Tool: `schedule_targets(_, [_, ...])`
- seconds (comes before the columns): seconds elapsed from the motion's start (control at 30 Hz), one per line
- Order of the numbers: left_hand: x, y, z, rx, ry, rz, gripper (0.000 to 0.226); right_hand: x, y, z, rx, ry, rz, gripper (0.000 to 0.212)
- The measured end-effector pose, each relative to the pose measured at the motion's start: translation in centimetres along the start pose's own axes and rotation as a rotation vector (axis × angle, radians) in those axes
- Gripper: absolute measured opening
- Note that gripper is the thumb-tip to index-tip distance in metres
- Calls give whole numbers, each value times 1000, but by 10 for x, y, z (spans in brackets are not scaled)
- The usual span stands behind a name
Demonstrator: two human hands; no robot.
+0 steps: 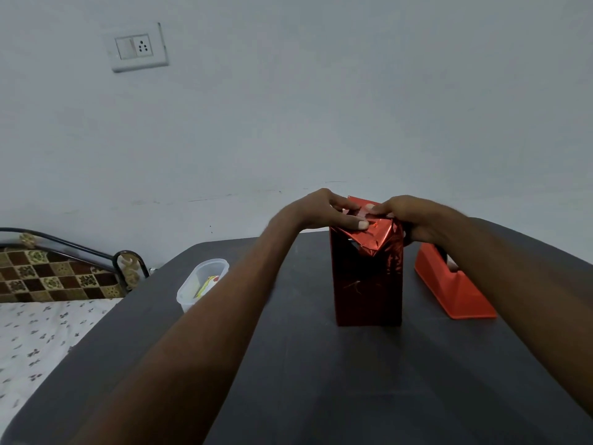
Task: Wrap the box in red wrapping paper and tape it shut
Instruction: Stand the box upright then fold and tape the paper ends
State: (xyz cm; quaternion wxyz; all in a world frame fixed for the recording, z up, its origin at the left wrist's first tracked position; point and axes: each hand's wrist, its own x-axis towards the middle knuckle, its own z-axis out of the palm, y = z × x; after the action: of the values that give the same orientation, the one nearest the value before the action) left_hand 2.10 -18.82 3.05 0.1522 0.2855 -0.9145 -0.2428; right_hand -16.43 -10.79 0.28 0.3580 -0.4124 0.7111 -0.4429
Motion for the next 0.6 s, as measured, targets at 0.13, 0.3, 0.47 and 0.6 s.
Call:
schedule_targets(0.13, [-3,5,1,66,21,3,69,-2,5,-1,6,150,-164,16])
schedule_targets(0.3, [-12,3,1,56,71,9,56,-35,20,-14,-73,350,-746,54])
schedule_targets(0.47, [-18,7,-1,121,92,-40,72,-63,33,-10,-456,222,-864,50])
schedule_targets(0.6, [-27,14,-1,63,101,-30,64,-63,25,-6,-526,237,-911,40])
